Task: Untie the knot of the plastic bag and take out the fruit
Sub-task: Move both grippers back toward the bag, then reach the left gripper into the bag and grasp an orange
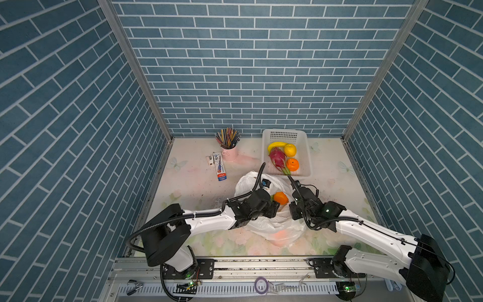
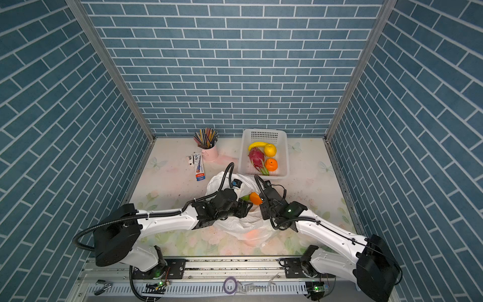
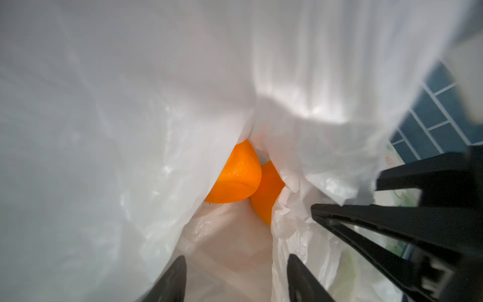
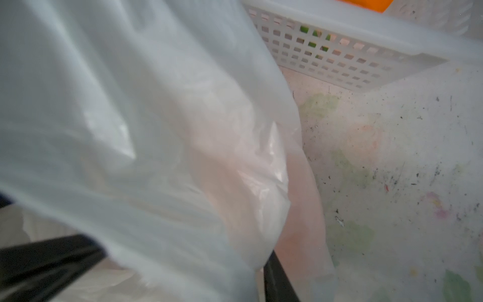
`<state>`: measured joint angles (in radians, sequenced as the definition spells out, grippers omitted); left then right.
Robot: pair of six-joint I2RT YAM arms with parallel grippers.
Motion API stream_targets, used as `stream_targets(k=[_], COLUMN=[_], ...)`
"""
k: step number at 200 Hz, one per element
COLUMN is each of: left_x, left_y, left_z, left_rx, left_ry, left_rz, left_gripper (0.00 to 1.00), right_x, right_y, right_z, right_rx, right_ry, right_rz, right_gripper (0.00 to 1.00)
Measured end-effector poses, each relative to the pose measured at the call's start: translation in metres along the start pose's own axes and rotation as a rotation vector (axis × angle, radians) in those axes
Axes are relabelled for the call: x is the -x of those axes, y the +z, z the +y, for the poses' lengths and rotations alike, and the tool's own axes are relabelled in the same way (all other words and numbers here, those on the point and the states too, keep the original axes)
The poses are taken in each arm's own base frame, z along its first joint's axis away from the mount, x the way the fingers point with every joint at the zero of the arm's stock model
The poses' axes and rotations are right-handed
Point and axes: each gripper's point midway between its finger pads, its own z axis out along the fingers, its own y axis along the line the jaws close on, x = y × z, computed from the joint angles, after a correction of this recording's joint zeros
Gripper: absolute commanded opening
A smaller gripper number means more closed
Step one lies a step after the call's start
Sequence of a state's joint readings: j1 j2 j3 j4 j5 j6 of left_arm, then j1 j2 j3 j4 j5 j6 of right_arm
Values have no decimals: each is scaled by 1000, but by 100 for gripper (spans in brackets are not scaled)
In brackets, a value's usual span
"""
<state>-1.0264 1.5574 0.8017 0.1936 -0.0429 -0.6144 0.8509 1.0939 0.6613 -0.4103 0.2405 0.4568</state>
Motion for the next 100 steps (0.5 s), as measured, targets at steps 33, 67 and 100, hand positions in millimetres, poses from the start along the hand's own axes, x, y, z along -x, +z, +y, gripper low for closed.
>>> stream_targets(k=[33, 67, 100], left_x=[2, 15, 21], left_y=[16, 34, 48], left_z=[0, -5, -1], left_rx=[19, 17, 26], left_ry=[1, -5, -9], left_rz=[-1, -19, -28], left_gripper=[71, 74, 78], right_x=[6, 8, 10], right_y=[0, 0, -3], right_z=[4, 8, 10], right_rx=[19, 41, 55], right_ry=[13, 21, 28], right_rz=[-23, -28, -37], right_gripper=[20, 17, 16])
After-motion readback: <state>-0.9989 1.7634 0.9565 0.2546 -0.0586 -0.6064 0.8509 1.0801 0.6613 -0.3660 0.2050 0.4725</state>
